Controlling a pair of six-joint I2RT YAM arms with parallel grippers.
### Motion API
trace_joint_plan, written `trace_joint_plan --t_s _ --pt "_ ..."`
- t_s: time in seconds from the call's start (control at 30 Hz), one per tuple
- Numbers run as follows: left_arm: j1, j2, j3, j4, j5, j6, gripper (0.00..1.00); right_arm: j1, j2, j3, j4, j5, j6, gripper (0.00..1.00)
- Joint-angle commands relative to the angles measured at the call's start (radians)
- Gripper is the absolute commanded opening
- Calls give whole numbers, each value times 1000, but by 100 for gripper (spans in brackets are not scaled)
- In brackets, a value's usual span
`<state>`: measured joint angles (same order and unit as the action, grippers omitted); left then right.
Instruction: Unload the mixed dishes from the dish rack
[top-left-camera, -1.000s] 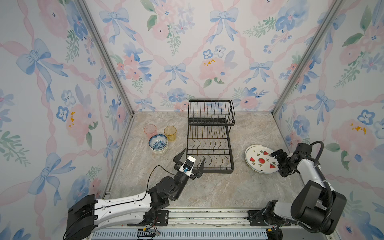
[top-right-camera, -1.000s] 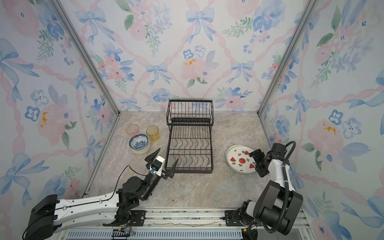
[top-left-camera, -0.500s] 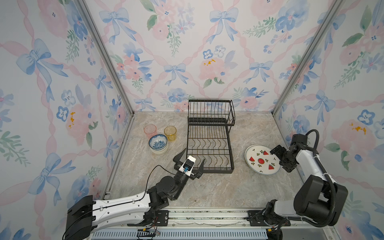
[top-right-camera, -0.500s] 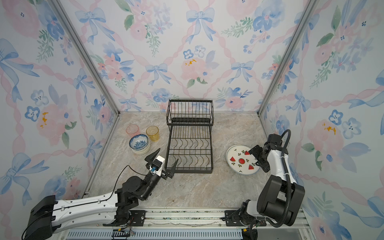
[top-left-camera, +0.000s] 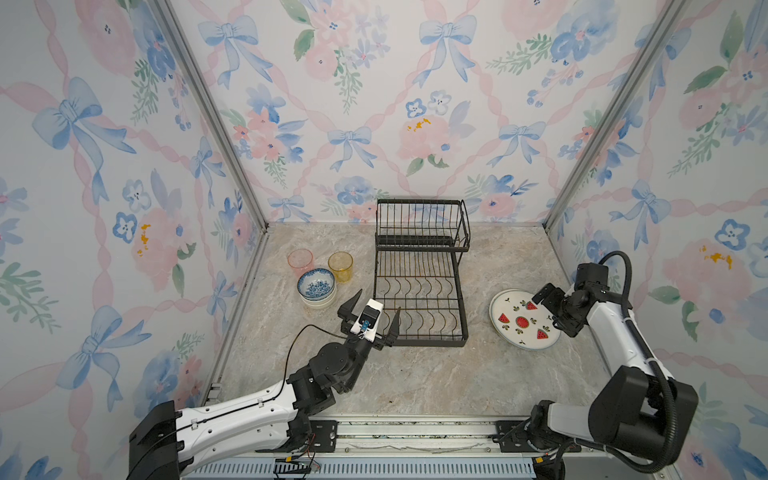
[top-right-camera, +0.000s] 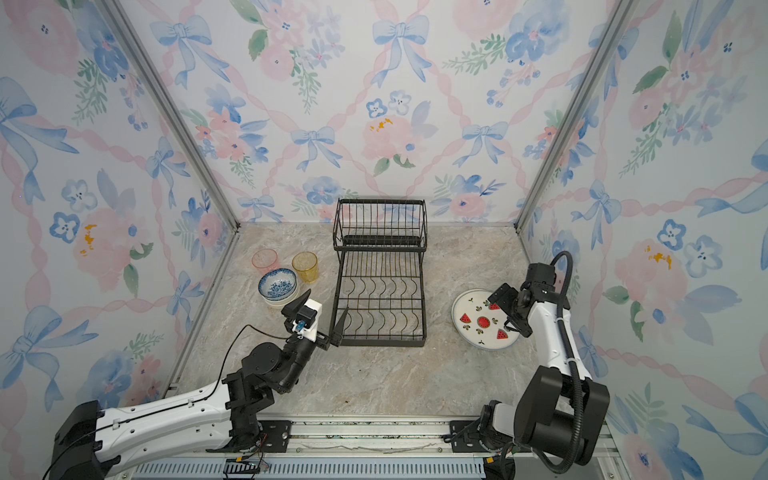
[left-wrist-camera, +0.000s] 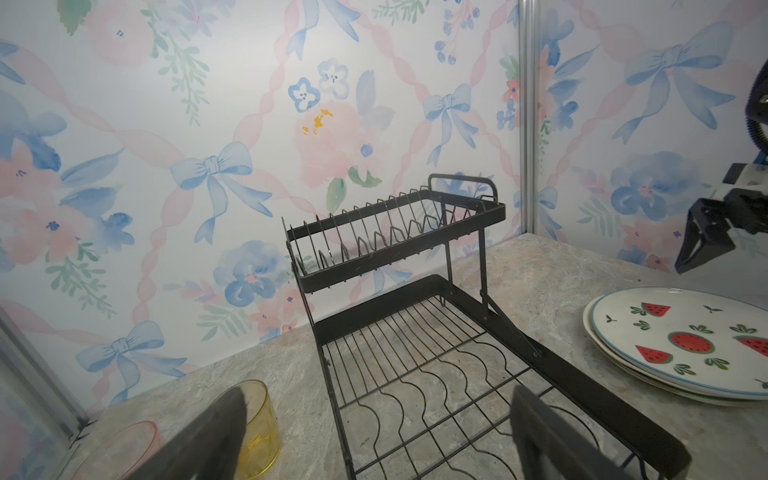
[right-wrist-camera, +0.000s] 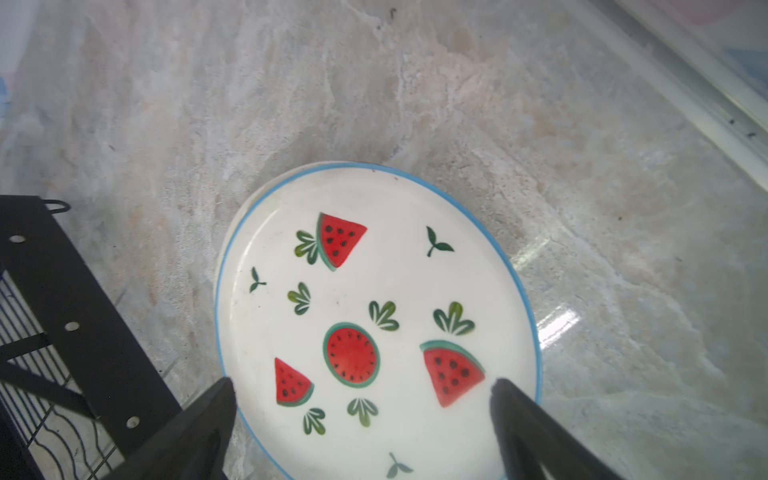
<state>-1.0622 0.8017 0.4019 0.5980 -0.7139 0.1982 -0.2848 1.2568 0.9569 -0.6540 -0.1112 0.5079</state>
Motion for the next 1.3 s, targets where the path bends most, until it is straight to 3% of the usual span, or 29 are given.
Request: trace_joint_plan --t_s 0.0,0.2,0.43,0.57,0.67,0.87,1.27 --pt "84 -19 32 -63 -22 -61 98 77 -124 -25 105 20 -55 97" --pt "335 -2 -5 -73 82 -160 98 200 -328 -188 356 128 -143 97" --pt "570 109 -78 35 210 -186 98 340 -524 -467 710 376 -242 97" --pt "627 130 -127 115 262 -171 98 386 -570 -611 911 467 -323 97" --pt "663 123 -191 225 316 -137 98 420 -544 -646 955 574 -322 97" --pt "681 181 -262 354 259 -45 98 492 -439 -715 1106 693 -349 97" --pt "756 406 -319 610 356 -28 98 500 -247 -765 1391 752 -399 97"
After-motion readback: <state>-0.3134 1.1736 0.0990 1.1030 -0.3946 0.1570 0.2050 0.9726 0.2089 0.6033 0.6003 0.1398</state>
